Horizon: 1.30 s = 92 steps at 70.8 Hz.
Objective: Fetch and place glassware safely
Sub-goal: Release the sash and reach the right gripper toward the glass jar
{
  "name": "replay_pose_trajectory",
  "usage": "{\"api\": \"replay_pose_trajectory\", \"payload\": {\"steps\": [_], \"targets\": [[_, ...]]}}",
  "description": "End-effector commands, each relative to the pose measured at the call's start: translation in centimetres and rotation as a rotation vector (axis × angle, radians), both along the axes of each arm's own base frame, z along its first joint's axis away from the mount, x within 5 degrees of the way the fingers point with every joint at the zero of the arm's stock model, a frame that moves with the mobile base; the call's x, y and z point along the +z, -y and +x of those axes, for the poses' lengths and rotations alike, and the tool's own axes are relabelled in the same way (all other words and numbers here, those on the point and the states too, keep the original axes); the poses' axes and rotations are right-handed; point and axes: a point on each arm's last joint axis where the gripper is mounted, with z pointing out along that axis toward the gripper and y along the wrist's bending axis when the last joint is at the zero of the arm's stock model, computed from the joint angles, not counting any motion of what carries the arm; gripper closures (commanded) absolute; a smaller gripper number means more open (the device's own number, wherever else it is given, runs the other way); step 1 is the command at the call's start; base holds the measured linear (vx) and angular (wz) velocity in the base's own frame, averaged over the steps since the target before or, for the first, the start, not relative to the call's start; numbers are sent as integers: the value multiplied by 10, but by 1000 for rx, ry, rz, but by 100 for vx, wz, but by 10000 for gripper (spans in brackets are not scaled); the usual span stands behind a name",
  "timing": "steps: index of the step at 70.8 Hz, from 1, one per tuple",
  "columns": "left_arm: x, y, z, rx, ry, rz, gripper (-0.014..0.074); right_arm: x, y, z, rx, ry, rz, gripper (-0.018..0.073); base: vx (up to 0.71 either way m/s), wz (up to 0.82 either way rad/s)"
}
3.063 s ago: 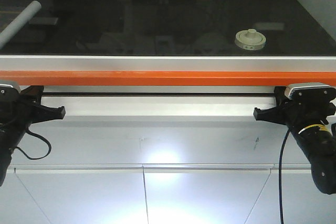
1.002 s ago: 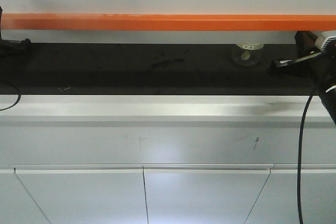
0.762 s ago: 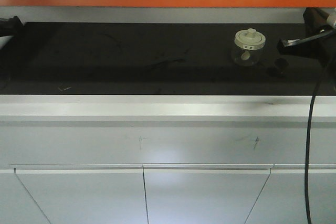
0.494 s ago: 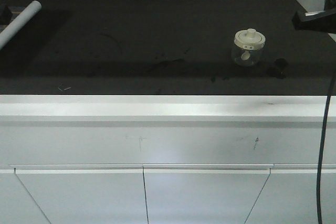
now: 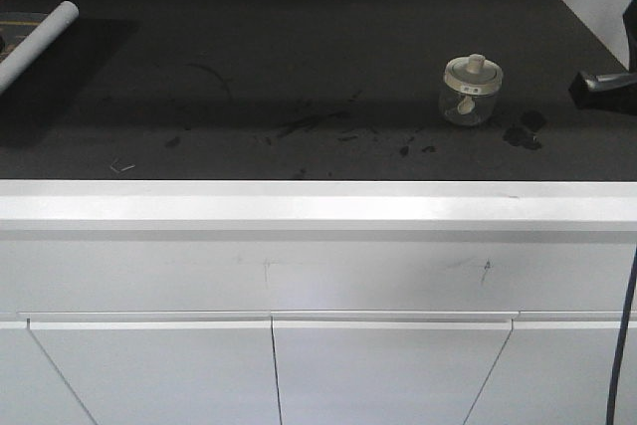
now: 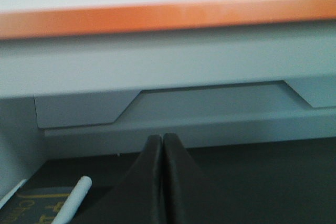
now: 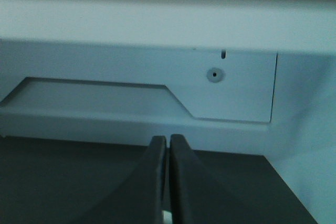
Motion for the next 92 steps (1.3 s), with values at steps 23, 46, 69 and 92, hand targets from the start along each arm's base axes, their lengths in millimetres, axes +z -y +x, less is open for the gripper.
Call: {"api": "replay_pose_trajectory", "payload": {"steps": [23,46,69,92], "targets": [[-1,1,-45,-11,-3,30,603,23,-3,-38,40,-2,-19,560,0,0],[-45,0,-88,-12,-98,8,603,25,-4,-54,54,-76,-23,560,0,0],[-69,-1,-119,-8,-121,2,603,24,-8,-56,102,-95,-17,560,0,0],[-75,-2,-126,-4,-141,3,603,29,-12,-66,134,-76,-52,560,0,0]]}}
